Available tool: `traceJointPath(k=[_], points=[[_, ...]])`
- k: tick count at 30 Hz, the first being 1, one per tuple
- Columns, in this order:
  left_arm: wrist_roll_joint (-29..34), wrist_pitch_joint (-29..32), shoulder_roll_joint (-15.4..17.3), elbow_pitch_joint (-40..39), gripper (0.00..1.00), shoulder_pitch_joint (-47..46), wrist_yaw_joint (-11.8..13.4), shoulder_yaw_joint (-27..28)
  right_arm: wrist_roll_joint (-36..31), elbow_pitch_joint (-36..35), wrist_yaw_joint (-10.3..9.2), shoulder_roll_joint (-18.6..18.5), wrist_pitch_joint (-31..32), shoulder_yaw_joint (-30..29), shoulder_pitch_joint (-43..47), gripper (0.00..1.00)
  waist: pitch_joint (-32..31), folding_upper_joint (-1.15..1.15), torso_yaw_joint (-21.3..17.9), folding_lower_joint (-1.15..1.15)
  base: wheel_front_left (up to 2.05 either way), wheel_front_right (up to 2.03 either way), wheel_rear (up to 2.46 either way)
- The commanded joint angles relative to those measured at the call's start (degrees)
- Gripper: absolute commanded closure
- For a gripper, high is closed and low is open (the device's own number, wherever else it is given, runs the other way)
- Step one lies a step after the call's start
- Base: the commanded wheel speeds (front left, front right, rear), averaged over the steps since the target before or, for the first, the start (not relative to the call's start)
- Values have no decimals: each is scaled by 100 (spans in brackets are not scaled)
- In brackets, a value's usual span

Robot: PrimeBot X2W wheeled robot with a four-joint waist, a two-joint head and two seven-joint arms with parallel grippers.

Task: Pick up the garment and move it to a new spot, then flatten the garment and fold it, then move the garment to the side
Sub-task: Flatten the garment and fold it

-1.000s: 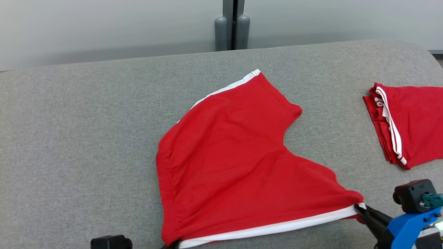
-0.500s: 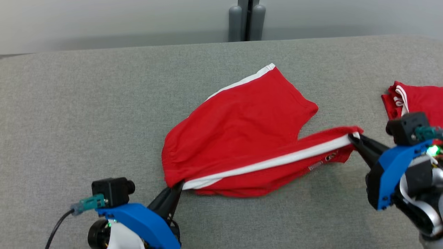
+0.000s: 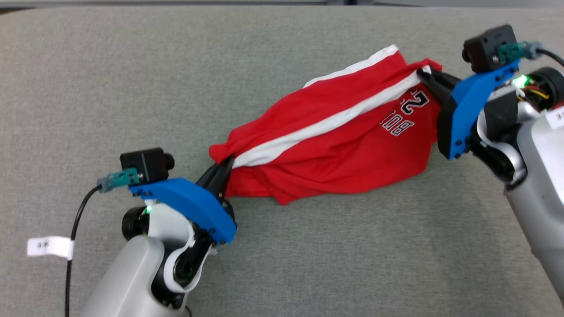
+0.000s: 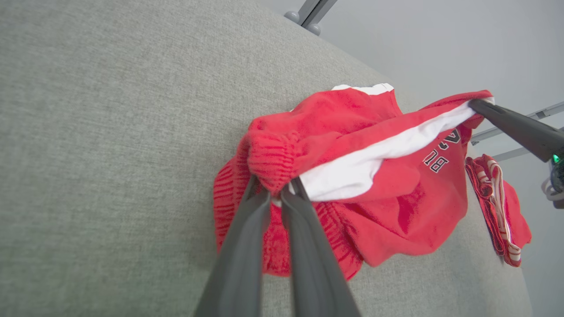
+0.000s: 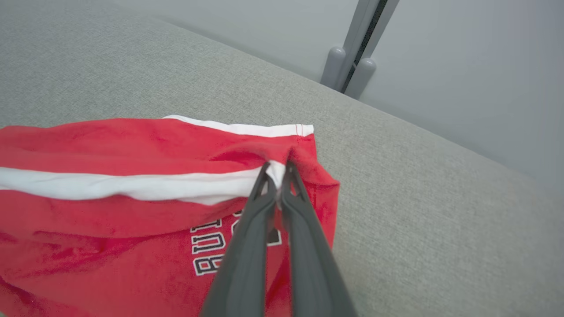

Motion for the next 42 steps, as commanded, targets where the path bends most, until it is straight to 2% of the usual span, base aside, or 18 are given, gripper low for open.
traceJointPath(k=[1, 5, 11, 12, 13, 14, 21, 27, 31, 36, 42], points=[[-2, -84, -115, 213, 100, -270, -55, 34, 32, 344, 2, 18, -132, 163, -322, 100, 207, 0, 202, -1, 0, 0, 0], [54, -251, -316, 648, 100, -581, -89, 29, -32, 1011, 2, 3, -415, 416, -797, 100, 299, 0, 325, -1, 0, 0, 0], [58, -507, -552, 1080, 100, -798, -154, 27, -96, 1826, 2, 174, -874, 571, -1259, 100, 357, 0, 420, -1, 0, 0, 0], [57, -556, -585, 1127, 84, -830, -182, 23, -90, 1941, 2, 190, -932, 602, -1316, 100, 361, 0, 435, -1, 0, 0, 0], [57, -556, -585, 1127, 84, -830, -182, 23, -90, 1941, 2, 190, -932, 602, -1316, 100, 361, 0, 435, -1, 0, 0, 0], [52, -661, -650, 1203, 0, -856, -228, 30, -31, 2131, 2, 239, -1091, 621, -1411, 0, 366, 0, 456, -1, 0, 0, 0], [4, -1025, -717, 1297, 0, -811, -398, 110, 235, 2519, 2, 296, -1501, 678, -1471, 0, 250, 0, 483, -1, 0, 0, 0], [41, -1683, -588, 1315, 0, -520, -868, 228, 612, 2719, 2, 130, -1459, 706, -1178, 0, -30, 0, 486, -1, 0, 0, 0], [736, -2396, -228, 1549, 0, -432, -996, 57, 923, 2825, 2, 33, -1338, 556, -941, 0, -192, 0, 514, -1, 0, 0, 0], [1367, -3091, -30, 1868, 0, -457, -1097, -42, 1108, 2843, 2, -49, -1200, 528, -682, 0, -257, 0, 565, -1, 0, 0, 0], [1856, -3246, -155, 1695, 0, -480, -1233, 240, 1218, 3024, 2, -73, -1215, 289, -562, 0, -138, 0, 771, -1, 0, 0, 0]])
